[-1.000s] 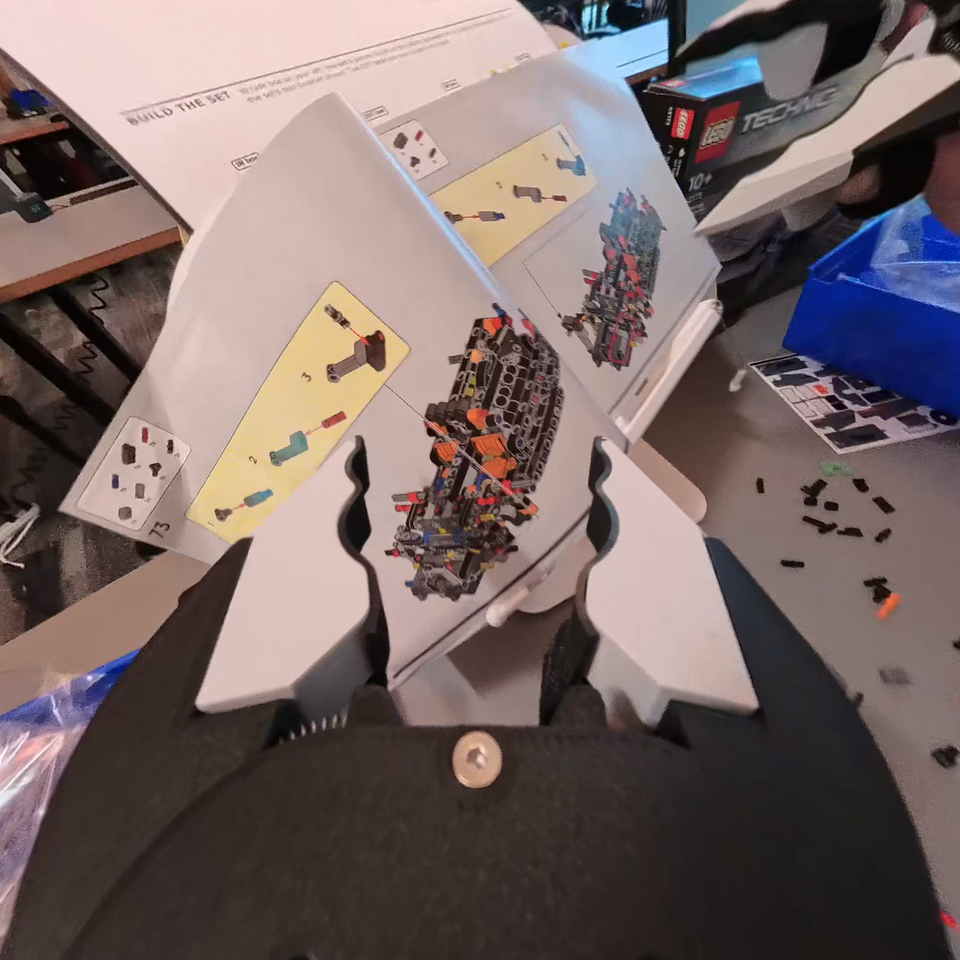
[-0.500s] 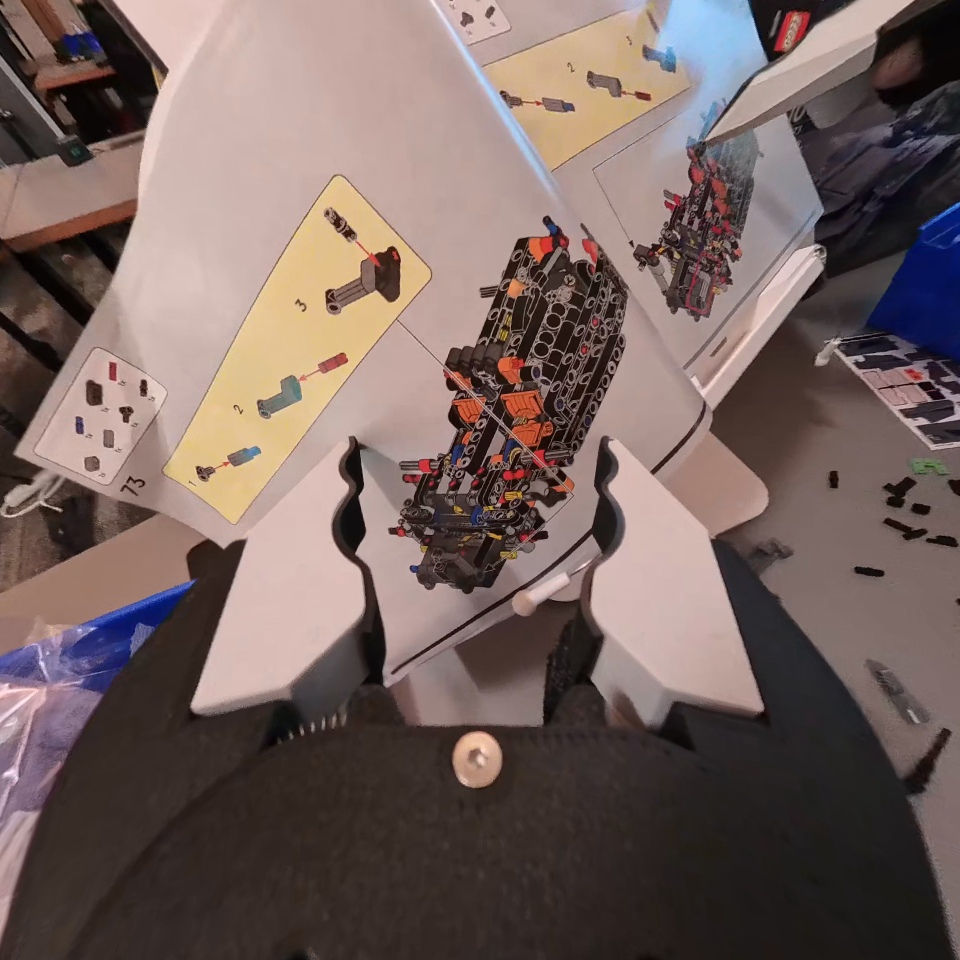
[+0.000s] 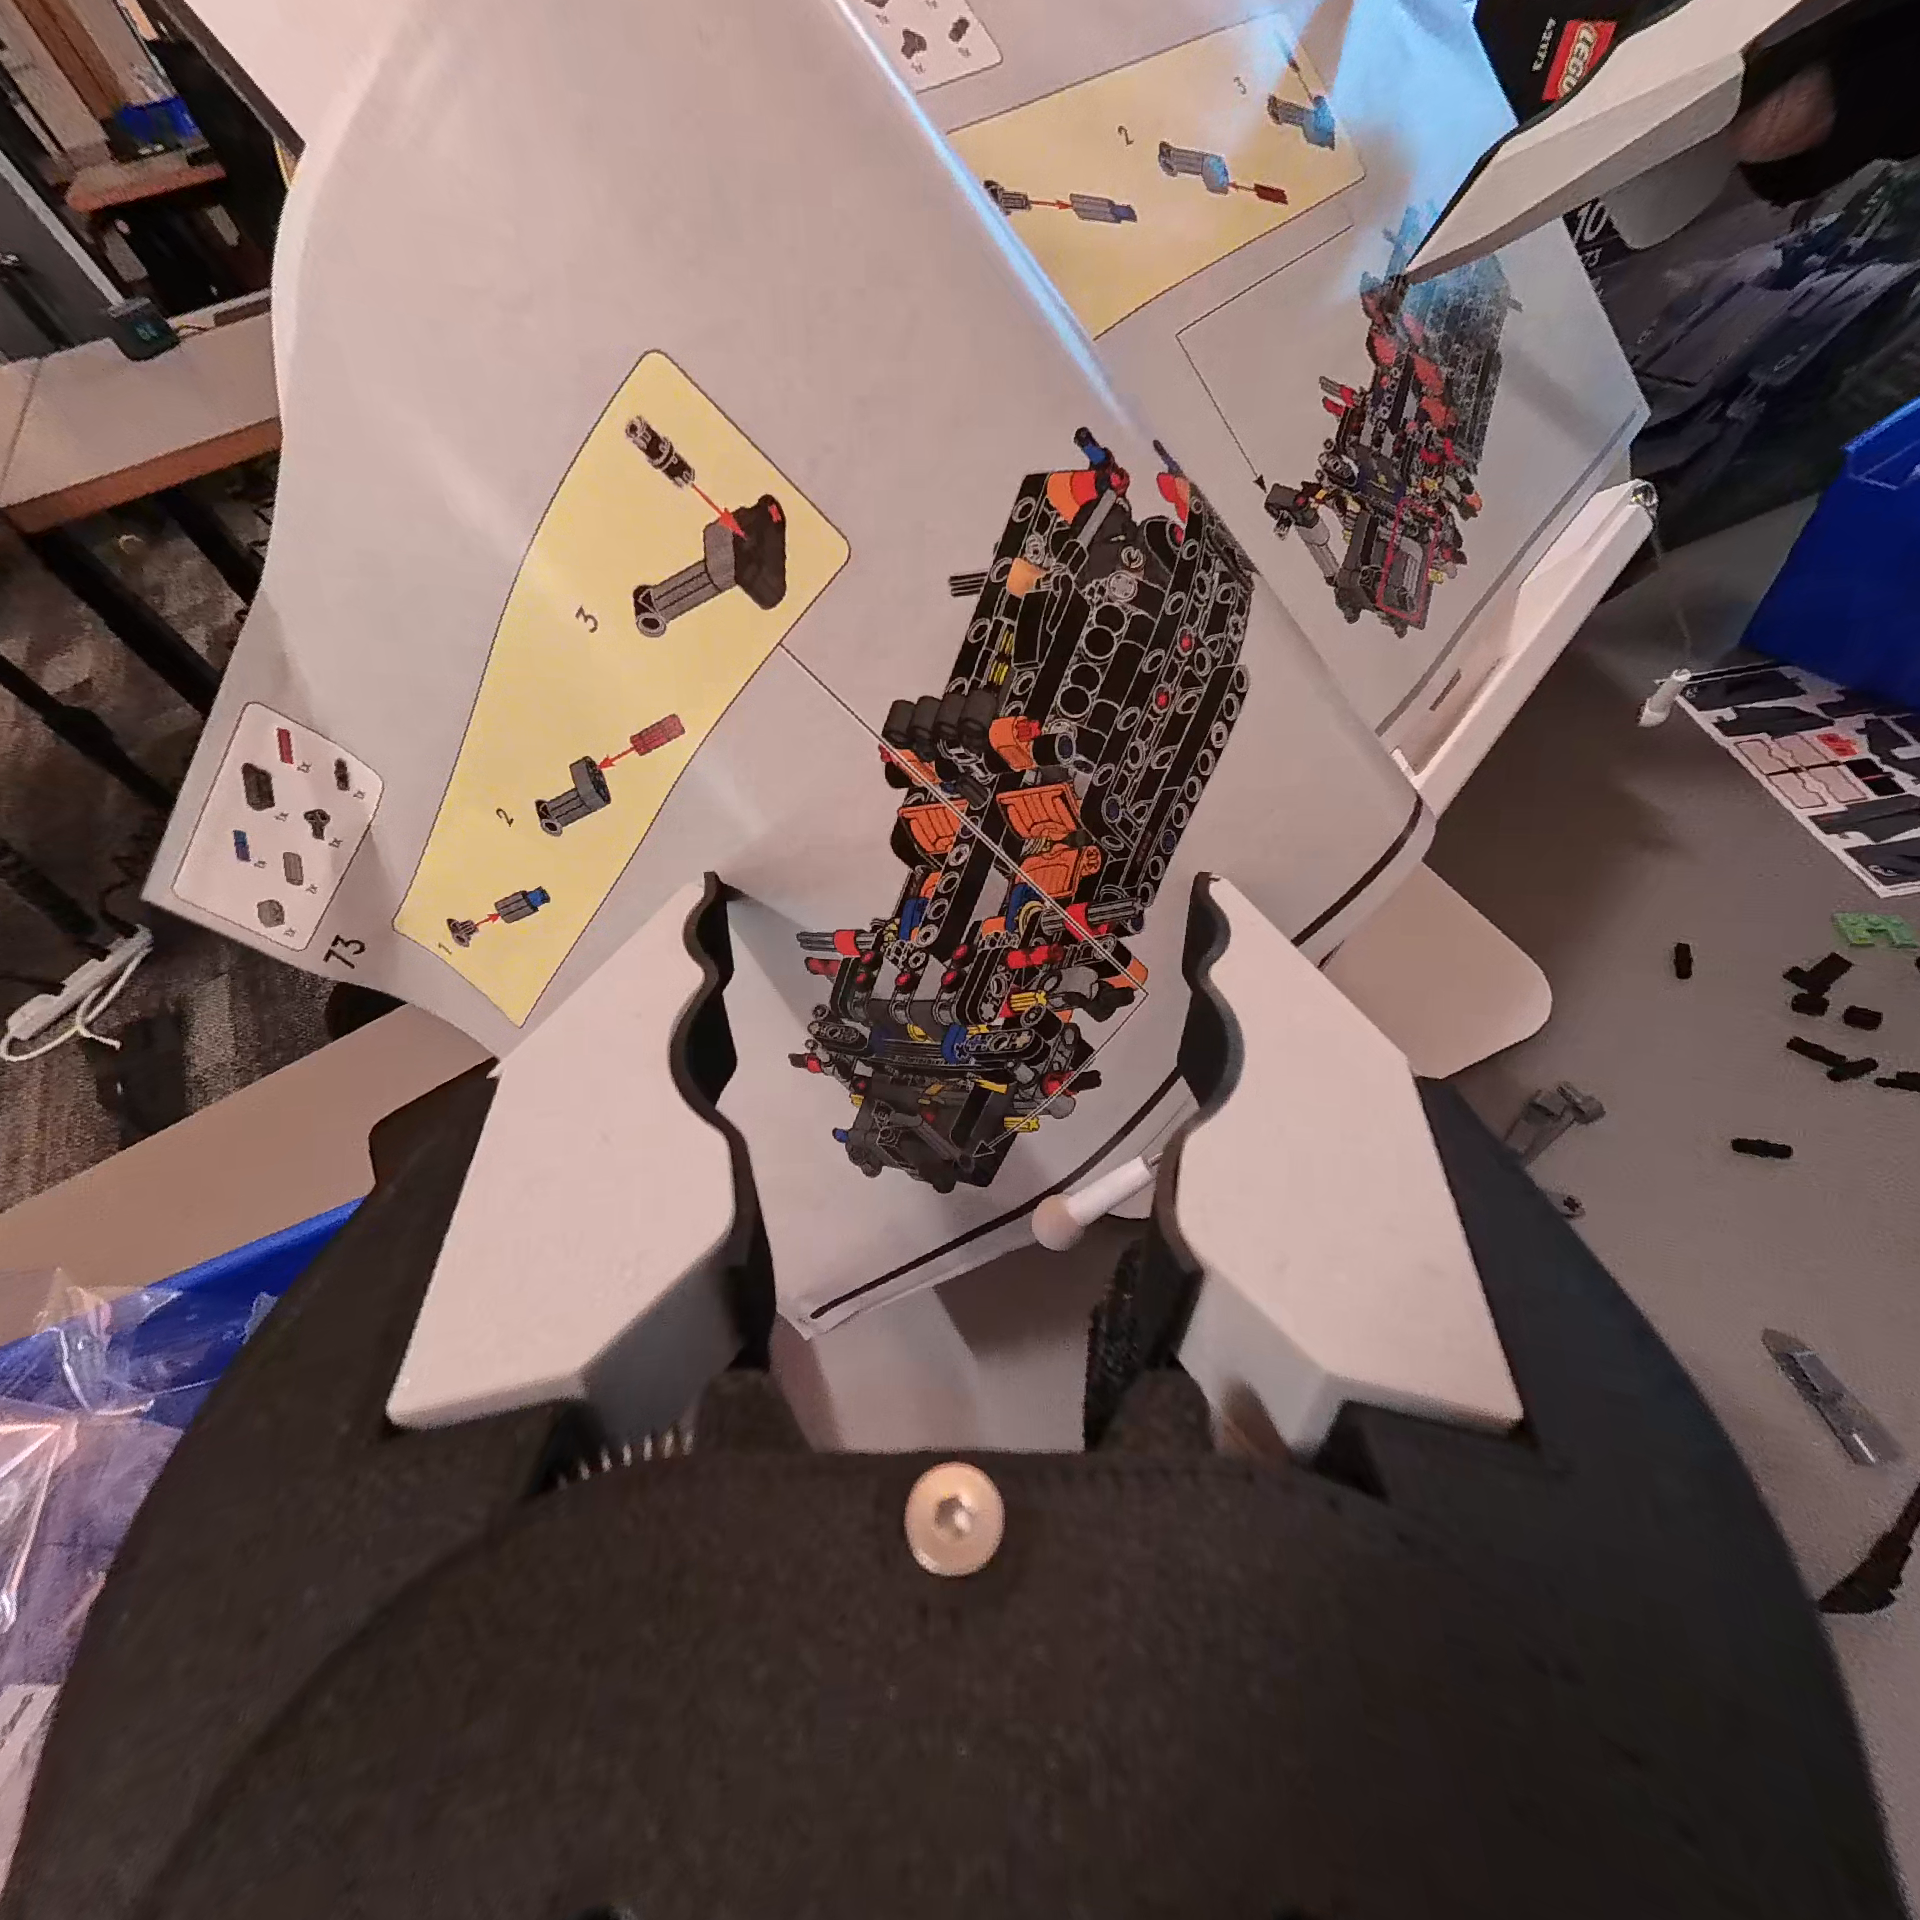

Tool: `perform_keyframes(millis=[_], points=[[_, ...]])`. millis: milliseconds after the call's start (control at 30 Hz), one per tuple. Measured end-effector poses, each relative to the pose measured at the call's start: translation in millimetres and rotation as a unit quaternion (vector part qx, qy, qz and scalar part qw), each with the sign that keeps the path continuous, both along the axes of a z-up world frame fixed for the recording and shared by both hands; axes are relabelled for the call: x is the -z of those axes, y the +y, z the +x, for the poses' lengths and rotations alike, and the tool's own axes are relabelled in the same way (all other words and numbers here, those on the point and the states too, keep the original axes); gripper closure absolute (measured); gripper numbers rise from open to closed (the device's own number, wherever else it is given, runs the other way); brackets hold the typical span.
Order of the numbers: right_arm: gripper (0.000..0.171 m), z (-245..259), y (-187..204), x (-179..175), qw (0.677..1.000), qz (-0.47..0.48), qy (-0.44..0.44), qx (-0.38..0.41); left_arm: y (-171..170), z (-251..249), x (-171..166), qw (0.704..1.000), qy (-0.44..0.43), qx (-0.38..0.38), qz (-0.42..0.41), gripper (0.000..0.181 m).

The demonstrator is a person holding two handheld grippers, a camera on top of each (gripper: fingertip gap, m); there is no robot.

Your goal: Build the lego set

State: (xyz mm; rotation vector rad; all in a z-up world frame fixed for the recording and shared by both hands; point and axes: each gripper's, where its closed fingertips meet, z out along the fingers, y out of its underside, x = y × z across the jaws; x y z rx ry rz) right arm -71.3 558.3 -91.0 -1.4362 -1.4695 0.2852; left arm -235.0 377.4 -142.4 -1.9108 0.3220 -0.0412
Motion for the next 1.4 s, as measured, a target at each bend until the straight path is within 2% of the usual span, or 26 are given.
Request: perform_keyframes(millis=[600, 700, 800, 967, 1400], points=[[0.117, -0.8, -11.6, 3.0, 0.999, 0.018, -0.043, -0.019, 1.1, -0.8, -0.4, 1.000, -0.004, 0.004, 0.005, 0.095], [0.097, -6.0, -13.6, -23.0, 0.999, 0.002, 0.000, -0.040, -3.1, 2.2, -6.3, 1.000, 0.006, 0.009, 0.012, 0.095], [0.077, -9.2, 4.7, -30.5, 0.998, 0.034, -0.027, -0.035, -2.7, 4.1, -23.4, 0.999, 0.022, 0.006, 0.041, 0.101], [0.086, -13.2, 16.2, -23.7, 0.996, 0.039, -0.070, -0.045, 8.8, 9.3, -27.3, 0.998, 0.043, 0.010, 0.035, 0.098], [0.090, -10.5, 15.8, -24.5, 0.997, 0.061, -0.051, -0.023, 7.7, 8.2, -26.3, 0.998, 0.039, 0.010, 0.041, 0.099]])
